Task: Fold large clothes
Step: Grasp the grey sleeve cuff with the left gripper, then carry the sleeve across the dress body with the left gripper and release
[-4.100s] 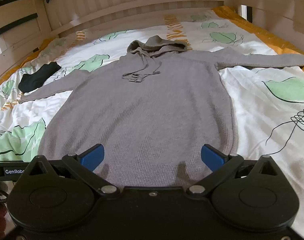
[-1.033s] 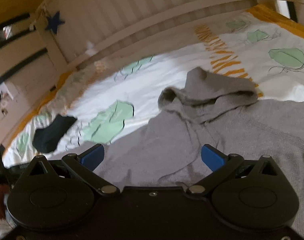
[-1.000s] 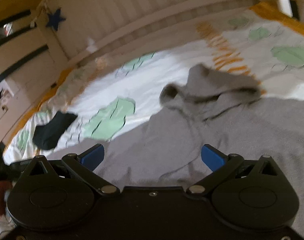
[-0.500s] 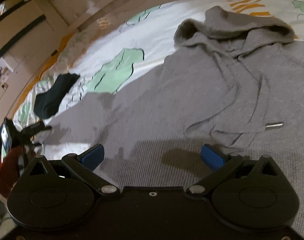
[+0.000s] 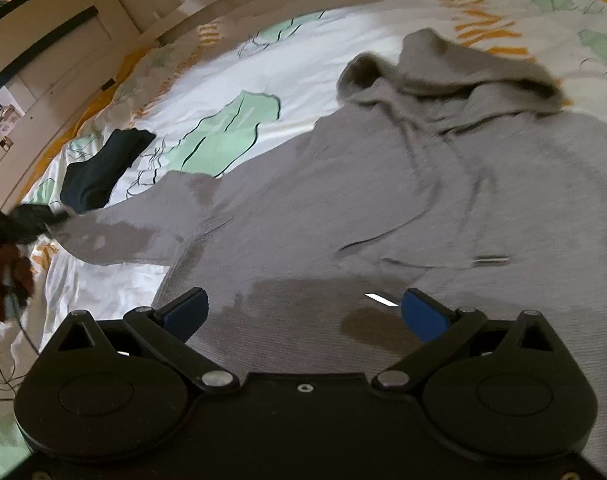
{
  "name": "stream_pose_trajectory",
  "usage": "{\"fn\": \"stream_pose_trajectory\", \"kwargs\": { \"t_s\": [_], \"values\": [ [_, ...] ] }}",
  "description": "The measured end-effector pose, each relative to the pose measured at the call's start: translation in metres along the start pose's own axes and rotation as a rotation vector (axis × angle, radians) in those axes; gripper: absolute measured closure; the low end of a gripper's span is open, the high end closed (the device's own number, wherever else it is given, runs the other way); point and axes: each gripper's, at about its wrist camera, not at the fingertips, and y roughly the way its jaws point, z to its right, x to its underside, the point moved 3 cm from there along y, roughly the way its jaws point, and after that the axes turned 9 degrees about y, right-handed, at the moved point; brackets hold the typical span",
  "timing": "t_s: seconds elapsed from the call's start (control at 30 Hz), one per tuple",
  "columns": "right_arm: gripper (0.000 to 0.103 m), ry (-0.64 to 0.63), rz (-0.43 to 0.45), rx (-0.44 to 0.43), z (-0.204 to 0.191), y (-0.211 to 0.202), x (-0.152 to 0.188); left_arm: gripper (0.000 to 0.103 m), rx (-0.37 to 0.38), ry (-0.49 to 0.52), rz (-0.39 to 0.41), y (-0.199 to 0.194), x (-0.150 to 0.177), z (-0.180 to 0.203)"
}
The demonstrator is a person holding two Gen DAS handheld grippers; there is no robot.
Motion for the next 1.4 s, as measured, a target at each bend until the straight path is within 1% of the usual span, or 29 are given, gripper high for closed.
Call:
{"fn": "stream_pose_trajectory", "kwargs": {
  "t_s": [0.1,0.27,0.33,0.47,0.6,0.7,0.8,0.87,0.97,1.1,1.13,1.17,1.2,1.27,1.3,1.33,1.37,1.4],
  "values": [
    [0.001,-0.015,0.021,0.030,0.013,-0.020,-0.003,0.095,0.055,0.066,0.045,-0.030,-0.021,0.039],
    [0.001,-0.047,0.045,0.071,0.038,-0.049,-0.004,0.095,0.154,0.181,0.117,-0.074,-0.047,0.122],
    [0.001,-0.068,0.052,0.097,0.049,-0.058,-0.003,0.095,0.194,0.225,0.135,-0.088,-0.052,0.160],
    [0.001,-0.092,0.058,0.145,0.070,-0.065,-0.001,0.095,0.273,0.294,0.150,-0.104,-0.045,0.230],
    [0.001,-0.090,0.059,0.167,0.085,-0.069,-0.004,0.095,0.379,0.314,0.131,-0.108,-0.024,0.292],
    [0.001,-0.076,0.068,0.165,0.089,-0.075,-0.013,0.095,0.447,0.349,0.103,-0.103,0.000,0.339],
    [0.001,-0.030,0.101,0.137,0.094,-0.087,-0.023,0.095,0.506,0.362,0.057,-0.092,0.026,0.377],
    [0.001,-0.007,0.111,0.135,0.097,-0.093,-0.028,0.095,0.543,0.366,0.016,-0.081,0.044,0.400],
    [0.001,0.017,0.119,0.156,0.106,-0.098,-0.032,0.095,0.575,0.385,-0.028,-0.069,0.071,0.427],
    [0.001,0.060,0.121,0.162,0.117,-0.102,-0.039,0.094,0.605,0.404,-0.066,-0.058,0.103,0.441],
    [0.001,0.072,0.123,0.159,0.119,-0.103,-0.040,0.092,0.617,0.403,-0.079,-0.058,0.108,0.443],
    [0.001,0.080,0.124,0.156,0.120,-0.104,-0.040,0.083,0.638,0.398,-0.099,-0.057,0.114,0.448],
    [0.001,0.085,0.125,0.154,0.121,-0.104,-0.041,0.076,0.662,0.390,-0.116,-0.059,0.116,0.444],
    [0.001,0.088,0.126,0.160,0.123,-0.104,-0.042,0.053,0.701,0.379,-0.141,-0.062,0.120,0.438],
    [0.001,0.088,0.125,0.165,0.124,-0.103,-0.041,0.048,0.709,0.381,-0.135,-0.062,0.121,0.430],
    [0.001,0.088,0.121,0.171,0.125,-0.102,-0.041,0.039,0.710,0.388,-0.118,-0.067,0.122,0.427],
    [0.001,0.089,0.117,0.175,0.125,-0.100,-0.041,0.033,0.705,0.401,-0.095,-0.071,0.123,0.419],
    [0.001,0.090,0.113,0.179,0.126,-0.098,-0.040,0.032,0.696,0.414,-0.075,-0.076,0.123,0.410]
  ]
}}
